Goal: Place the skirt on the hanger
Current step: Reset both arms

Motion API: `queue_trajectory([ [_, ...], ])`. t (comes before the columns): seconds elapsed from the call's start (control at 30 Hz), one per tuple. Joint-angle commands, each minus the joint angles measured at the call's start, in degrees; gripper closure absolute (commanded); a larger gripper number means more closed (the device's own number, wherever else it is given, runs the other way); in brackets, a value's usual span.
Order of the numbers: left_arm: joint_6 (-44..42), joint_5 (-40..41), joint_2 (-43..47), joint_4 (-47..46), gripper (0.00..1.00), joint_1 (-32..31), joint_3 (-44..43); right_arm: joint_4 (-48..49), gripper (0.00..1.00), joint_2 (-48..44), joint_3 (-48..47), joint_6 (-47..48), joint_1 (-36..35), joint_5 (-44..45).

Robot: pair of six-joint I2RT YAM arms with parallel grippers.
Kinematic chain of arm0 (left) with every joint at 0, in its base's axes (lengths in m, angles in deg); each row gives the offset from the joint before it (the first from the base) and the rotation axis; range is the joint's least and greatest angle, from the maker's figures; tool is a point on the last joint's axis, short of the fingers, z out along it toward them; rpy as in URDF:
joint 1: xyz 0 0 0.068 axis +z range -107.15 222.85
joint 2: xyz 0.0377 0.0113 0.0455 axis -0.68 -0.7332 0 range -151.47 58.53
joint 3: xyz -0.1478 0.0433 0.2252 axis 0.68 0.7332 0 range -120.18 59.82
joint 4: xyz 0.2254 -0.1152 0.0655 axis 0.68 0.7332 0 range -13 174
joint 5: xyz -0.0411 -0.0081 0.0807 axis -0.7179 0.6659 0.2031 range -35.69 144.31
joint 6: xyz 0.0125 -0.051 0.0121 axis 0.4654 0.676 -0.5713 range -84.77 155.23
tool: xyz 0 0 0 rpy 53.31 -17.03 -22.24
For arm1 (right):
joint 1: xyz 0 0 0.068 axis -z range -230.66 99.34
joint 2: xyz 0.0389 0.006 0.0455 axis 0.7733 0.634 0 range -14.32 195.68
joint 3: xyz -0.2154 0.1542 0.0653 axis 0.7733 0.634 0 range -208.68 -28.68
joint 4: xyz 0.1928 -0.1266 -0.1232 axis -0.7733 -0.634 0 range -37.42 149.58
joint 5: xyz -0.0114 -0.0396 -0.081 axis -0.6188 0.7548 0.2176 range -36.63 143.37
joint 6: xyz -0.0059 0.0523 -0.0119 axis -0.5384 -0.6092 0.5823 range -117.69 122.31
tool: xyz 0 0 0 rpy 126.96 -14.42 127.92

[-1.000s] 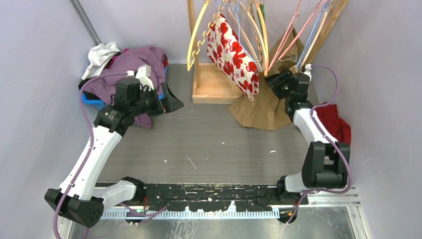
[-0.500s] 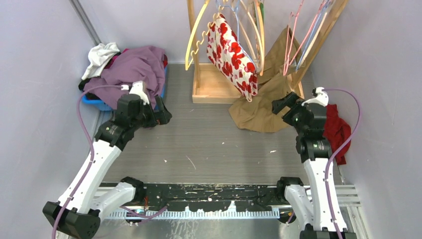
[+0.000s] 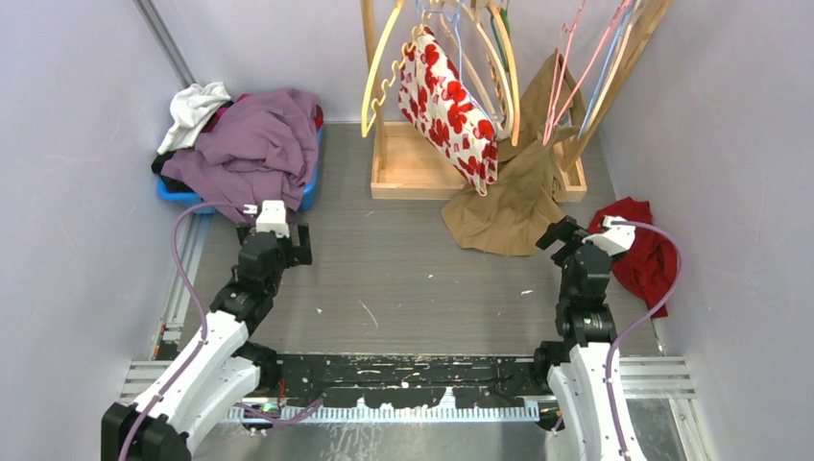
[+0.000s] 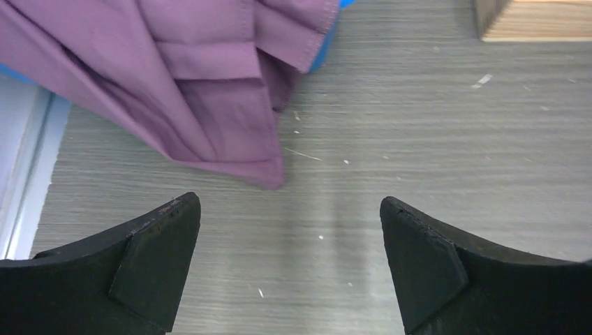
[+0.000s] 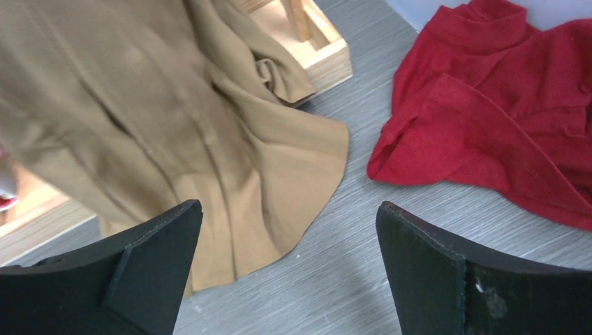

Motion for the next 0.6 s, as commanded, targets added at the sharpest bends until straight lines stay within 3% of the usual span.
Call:
queue_trajectory([
  [0.0, -5.55, 5.06, -5.05, -18.77, 0.01, 2.78, 2.83, 17.51, 0.0, 2.82, 7.25, 0.64, 0.0, 7.41],
  [0.17, -8.2, 1.12, -13.96, -28.08, 0.01, 4.44, 4.59, 26.36, 0.0, 3.54, 12.73, 1.1, 0.05, 11.75],
  [0.27, -8.88, 0.44, -18.31, -32.31, 0.01, 5.49, 5.52, 36.8, 0.0, 7.72, 16.9, 1.13, 0.01, 13.61],
  [0.43, -7.25, -5.03, -26.99, -39.64, 0.01, 8.8, 6.76, 55.24, 0.0, 25.32, 19.44, -0.1, 0.02, 14.11],
  [0.57, -7.98, -6.09, -28.96, -42.39, 0.01, 9.05, 6.39, 78.0, 0.0, 45.01, 20.49, 1.58, 0.04, 10.66],
])
